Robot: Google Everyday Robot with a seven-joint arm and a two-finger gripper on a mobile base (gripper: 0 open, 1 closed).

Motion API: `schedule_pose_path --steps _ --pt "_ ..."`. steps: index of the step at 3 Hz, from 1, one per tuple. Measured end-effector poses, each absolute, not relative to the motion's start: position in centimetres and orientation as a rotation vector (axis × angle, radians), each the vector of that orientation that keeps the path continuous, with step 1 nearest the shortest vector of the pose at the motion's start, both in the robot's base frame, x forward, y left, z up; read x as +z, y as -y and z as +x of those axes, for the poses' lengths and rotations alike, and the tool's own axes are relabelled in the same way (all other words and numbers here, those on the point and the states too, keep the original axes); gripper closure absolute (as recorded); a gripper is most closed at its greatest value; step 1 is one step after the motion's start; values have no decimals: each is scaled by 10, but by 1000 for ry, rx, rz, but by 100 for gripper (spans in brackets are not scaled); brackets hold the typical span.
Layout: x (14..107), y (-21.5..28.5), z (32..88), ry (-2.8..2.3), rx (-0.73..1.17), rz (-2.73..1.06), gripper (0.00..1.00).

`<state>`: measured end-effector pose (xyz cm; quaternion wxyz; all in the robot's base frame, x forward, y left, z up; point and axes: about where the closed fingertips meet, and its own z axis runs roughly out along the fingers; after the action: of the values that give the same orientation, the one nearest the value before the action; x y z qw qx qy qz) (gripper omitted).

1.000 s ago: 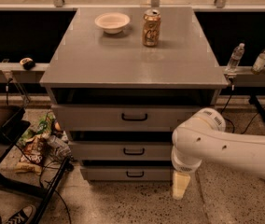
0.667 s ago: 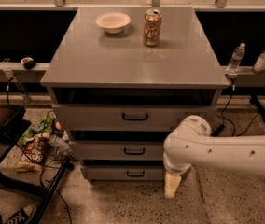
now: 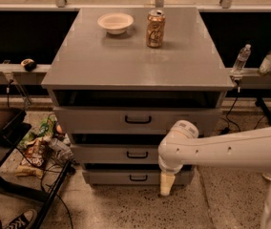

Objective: Open middle drawer

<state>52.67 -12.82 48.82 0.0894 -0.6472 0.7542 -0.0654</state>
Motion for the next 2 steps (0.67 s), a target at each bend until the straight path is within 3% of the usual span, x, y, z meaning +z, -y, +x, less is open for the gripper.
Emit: schedule_pose_path --steps 2 --pt "466 115 564 -2232 -186 -1918 0"
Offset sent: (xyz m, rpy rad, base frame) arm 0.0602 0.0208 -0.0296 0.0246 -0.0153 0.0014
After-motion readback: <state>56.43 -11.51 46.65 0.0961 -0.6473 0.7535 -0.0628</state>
